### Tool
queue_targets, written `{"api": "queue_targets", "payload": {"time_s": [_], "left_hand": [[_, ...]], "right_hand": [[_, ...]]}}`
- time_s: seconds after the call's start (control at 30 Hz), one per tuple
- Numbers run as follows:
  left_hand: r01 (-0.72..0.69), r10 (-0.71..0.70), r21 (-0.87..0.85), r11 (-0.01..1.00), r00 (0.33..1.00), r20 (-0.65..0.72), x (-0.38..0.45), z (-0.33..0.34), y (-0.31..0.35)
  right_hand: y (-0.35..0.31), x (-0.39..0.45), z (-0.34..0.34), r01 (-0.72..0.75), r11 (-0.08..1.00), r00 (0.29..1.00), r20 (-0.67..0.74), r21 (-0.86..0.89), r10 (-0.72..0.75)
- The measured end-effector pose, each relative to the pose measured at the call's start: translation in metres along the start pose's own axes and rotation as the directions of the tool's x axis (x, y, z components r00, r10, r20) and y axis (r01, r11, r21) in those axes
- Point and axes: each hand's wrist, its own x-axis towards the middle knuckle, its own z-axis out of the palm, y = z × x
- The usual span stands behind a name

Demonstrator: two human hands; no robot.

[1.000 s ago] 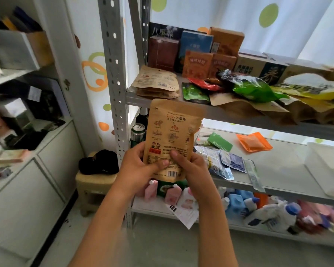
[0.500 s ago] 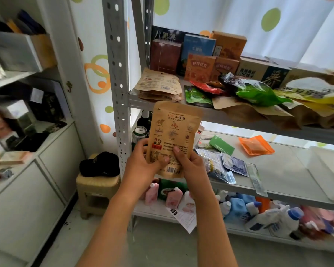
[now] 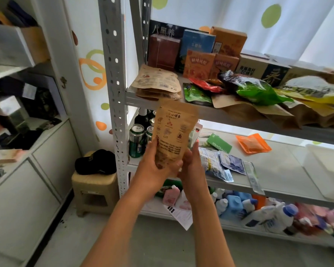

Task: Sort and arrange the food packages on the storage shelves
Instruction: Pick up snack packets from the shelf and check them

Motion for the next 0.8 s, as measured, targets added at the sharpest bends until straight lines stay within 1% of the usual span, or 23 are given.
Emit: {"api": "queue_targets", "payload": {"time_s": [0.03,0.1,0.2,0.3,0.37,0.43,0.47,0.57,0.63,0.8], "left_hand": [[0.012,-0.012,0.019,1.000,1.000,0.017,0.000,0.003,-0.002],[0.054,-0.054,0.018,0.998,0.998,0.016,-0.001,0.007,-0.006],[0.046,-0.043,-0.092,0.995,0.999,0.032,0.000,0.008,-0.009],[0.043,-0.040,-0.156,0.987,0.999,0.023,-0.001,0.004,-0.003],[0.062,-0.060,-0.241,0.969,0.998,0.017,-0.001,0.002,0.002],[0.080,-0.069,-0.341,0.937,0.997,0.043,0.000,-0.004,0.005],[0.081,-0.063,-0.363,0.928,0.996,0.061,0.000,-0.007,0.007],[0.064,-0.025,-0.432,0.900,0.995,0.095,0.000,-0.016,0.011],[0.041,0.000,-0.446,0.894,0.996,0.092,-0.001,-0.017,0.017],[0.005,0.021,-0.380,0.925,0.998,0.064,-0.006,-0.015,0.030]], "right_hand": [[0.000,-0.001,-0.001,-0.009,1.000,1.000,0.008,-0.003,0.009],[-0.001,-0.003,-0.003,0.007,0.997,1.000,0.003,-0.079,-0.007],[-0.003,-0.004,-0.013,0.028,0.993,1.000,0.003,-0.114,-0.028],[-0.007,-0.010,-0.024,0.061,0.988,0.998,0.019,-0.139,-0.059],[-0.011,-0.013,-0.028,0.086,0.986,0.996,-0.009,-0.146,-0.088],[-0.014,-0.014,-0.031,0.089,0.982,0.994,-0.047,-0.169,-0.098],[-0.016,-0.015,-0.032,0.083,0.978,0.994,-0.054,-0.191,-0.095],[-0.024,-0.018,-0.036,0.081,0.976,0.996,-0.009,-0.201,-0.085],[-0.029,-0.022,-0.034,0.092,0.983,0.996,0.014,-0.157,-0.091],[-0.035,-0.026,-0.024,0.138,0.987,0.989,-0.040,-0.087,-0.142]]}}
